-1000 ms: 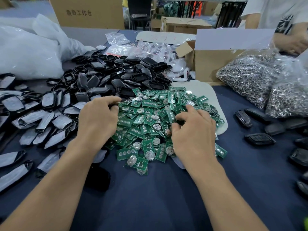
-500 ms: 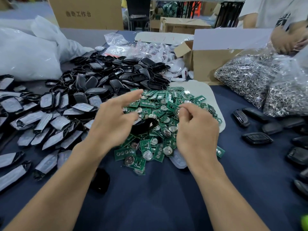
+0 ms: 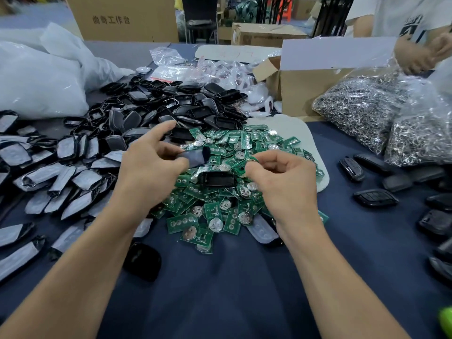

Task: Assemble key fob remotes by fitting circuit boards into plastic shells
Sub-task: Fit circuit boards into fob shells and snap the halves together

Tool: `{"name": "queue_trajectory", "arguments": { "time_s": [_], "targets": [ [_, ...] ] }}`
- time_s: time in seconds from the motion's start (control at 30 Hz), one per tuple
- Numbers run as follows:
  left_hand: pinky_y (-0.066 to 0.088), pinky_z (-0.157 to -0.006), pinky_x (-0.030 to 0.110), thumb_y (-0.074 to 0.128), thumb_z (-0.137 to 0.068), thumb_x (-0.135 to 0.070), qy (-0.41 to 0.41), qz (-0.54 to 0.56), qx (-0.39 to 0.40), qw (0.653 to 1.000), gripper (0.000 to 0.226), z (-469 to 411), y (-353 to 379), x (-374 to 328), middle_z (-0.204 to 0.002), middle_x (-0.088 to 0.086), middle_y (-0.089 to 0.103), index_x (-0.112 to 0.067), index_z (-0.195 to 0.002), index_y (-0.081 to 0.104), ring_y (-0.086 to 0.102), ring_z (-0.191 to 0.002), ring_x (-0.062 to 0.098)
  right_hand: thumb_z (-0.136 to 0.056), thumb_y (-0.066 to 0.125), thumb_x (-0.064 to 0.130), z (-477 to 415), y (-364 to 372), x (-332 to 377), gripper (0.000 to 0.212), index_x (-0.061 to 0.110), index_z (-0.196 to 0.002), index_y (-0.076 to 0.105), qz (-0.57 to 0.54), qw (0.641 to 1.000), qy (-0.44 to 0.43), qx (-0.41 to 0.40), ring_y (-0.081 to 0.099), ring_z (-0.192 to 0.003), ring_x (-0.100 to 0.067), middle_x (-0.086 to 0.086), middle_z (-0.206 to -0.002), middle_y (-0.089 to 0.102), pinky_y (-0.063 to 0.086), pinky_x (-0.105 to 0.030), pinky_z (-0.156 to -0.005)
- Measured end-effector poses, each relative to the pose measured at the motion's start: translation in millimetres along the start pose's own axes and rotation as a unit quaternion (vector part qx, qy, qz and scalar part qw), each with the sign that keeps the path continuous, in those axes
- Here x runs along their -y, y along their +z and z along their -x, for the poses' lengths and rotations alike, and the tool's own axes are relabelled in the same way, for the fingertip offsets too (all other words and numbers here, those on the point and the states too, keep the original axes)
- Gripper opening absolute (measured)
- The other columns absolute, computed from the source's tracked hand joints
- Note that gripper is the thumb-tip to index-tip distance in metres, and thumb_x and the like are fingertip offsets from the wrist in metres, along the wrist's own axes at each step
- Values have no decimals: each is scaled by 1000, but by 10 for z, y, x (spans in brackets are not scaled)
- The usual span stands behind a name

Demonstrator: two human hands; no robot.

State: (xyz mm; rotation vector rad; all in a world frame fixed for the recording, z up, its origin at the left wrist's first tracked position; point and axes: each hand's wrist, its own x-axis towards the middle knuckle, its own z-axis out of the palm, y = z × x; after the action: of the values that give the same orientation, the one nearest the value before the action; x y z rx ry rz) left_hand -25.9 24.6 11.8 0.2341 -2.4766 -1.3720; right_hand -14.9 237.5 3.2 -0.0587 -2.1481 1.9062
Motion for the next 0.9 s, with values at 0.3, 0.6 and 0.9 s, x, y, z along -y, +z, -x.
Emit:
{"name": "queue_trajectory", "arguments": {
  "time_s": [0.3,0.6,0.9],
  "targets": [
    [34,-111,32,69,-91,-27,113,-210,-55,970,43,197,75,-211,-132,-11,68,-35,-133,69,48,-125,8,-87,60,29,15,21,9,14,38,-77,64,-16,999,7,37,52,-49,-18,0,-57,67,44,-38,-53],
    [48,-77,29,86,-80,-30,114,-167,31,979,21,276,195,-216,-79,-23,70,-46,-93,80,61,-89,3,-82,70,8,-12,1,-30,20,27,-86,64,4,999,9,32,60,-47,-13,3,-61,69,48,-29,-54],
    [45,-46,16,68,-98,-17,13,127,45,991,31,349,311,-295,-80,-10,79,-43,-84,78,74,-54,16,-85,72,13,10,23,30,16,26,-94,75,-75,994,31,67,57,-51,-15,0,-61,66,42,-27,-51]
  ]
}}
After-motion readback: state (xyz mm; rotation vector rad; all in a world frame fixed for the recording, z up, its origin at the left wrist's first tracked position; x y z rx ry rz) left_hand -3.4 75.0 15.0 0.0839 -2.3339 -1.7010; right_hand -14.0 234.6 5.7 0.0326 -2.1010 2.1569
